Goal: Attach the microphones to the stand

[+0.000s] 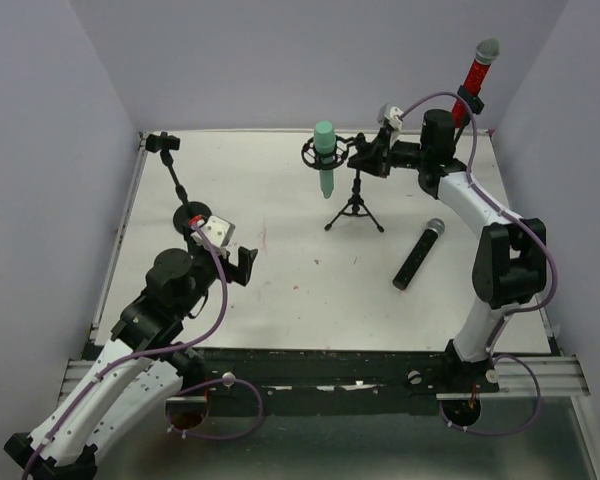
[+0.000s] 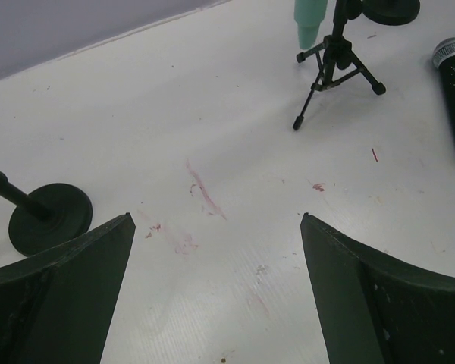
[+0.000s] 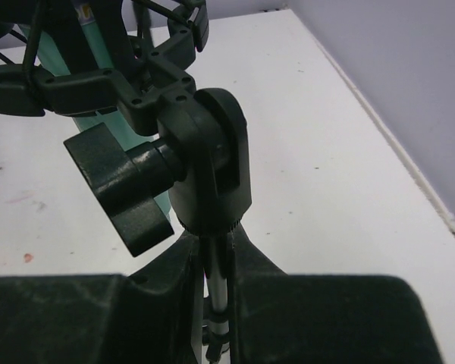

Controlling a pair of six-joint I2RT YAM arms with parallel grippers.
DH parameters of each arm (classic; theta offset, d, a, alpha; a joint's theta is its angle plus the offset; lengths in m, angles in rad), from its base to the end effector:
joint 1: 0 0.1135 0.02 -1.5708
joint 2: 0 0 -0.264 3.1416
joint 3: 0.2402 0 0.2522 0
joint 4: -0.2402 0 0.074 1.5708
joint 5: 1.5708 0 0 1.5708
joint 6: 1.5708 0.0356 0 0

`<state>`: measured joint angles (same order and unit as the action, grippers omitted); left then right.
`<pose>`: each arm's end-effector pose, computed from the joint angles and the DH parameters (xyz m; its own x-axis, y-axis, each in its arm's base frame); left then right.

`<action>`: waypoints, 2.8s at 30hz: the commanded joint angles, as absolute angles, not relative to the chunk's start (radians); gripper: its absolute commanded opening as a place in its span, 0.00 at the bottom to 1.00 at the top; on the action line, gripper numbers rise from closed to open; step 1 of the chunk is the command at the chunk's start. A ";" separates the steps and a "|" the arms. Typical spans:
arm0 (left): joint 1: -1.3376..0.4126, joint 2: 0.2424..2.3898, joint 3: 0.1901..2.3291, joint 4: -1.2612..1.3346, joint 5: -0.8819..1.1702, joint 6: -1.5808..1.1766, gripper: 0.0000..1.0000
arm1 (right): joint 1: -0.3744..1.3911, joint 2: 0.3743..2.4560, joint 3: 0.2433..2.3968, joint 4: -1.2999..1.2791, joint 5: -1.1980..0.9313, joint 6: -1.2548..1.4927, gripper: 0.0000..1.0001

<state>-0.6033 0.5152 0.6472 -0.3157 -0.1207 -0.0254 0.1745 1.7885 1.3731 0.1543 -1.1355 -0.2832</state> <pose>0.1117 -0.0718 0.3153 -0.1622 0.0811 -0.9834 0.4618 0.8870 -0.0030 0.3995 0.1032 0.3043 0.0174 -0.1166 -0.9930 -0.9697 0.2402 -0.0452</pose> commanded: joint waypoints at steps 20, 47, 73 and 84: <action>-0.592 0.549 0.640 -0.296 -0.144 -0.015 0.98 | 0.074 2.006 1.606 0.390 -0.756 -0.146 0.05; -0.583 0.500 0.657 -0.311 -0.100 -0.054 0.98 | 0.044 1.750 1.290 0.345 -0.666 -0.160 1.00; 0.217 0.753 0.910 -0.336 0.513 -0.587 0.98 | 0.011 1.175 0.876 -0.249 -0.834 -0.210 1.00; 0.313 0.874 0.657 0.059 0.423 -0.404 0.94 | 0.008 1.135 0.881 -0.239 -0.945 -0.163 1.00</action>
<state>0.3027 0.8177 0.8181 -0.2226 0.4744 -0.5346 0.0113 1.1645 0.8673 -0.2310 -0.8833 -0.1810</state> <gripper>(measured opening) 0.956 0.995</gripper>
